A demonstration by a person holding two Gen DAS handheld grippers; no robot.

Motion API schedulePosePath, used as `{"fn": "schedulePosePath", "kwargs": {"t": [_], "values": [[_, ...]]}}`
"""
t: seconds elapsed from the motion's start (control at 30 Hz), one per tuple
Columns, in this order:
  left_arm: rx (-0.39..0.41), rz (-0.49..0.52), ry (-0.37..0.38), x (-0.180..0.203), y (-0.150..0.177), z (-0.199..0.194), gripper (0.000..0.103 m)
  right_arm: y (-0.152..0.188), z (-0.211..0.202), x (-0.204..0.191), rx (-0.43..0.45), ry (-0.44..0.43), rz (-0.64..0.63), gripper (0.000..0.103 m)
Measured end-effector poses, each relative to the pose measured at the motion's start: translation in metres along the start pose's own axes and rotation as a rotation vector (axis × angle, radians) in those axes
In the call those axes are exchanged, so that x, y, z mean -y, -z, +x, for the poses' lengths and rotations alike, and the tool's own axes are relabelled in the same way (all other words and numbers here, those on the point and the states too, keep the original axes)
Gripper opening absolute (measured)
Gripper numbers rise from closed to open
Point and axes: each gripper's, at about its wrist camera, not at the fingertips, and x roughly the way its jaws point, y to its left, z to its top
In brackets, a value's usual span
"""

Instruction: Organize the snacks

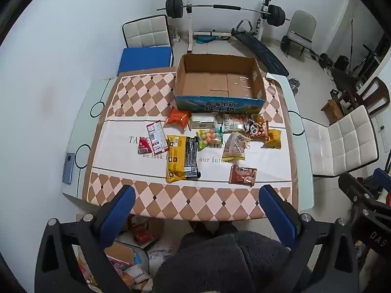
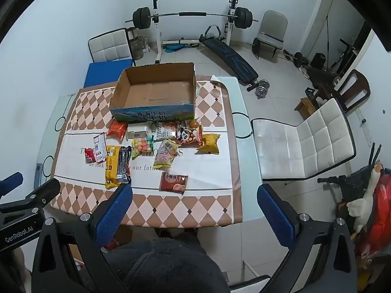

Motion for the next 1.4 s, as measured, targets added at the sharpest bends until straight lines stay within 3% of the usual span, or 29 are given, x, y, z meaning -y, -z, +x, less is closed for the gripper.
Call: {"fn": "schedulePosePath", "kwargs": {"t": [1.4], "values": [[0.021,-0.001,0.004,0.003,-0.009,-0.004,0.103,-0.015,0.001,-0.009,0.005,-0.015,-0.023,0.103]]}}
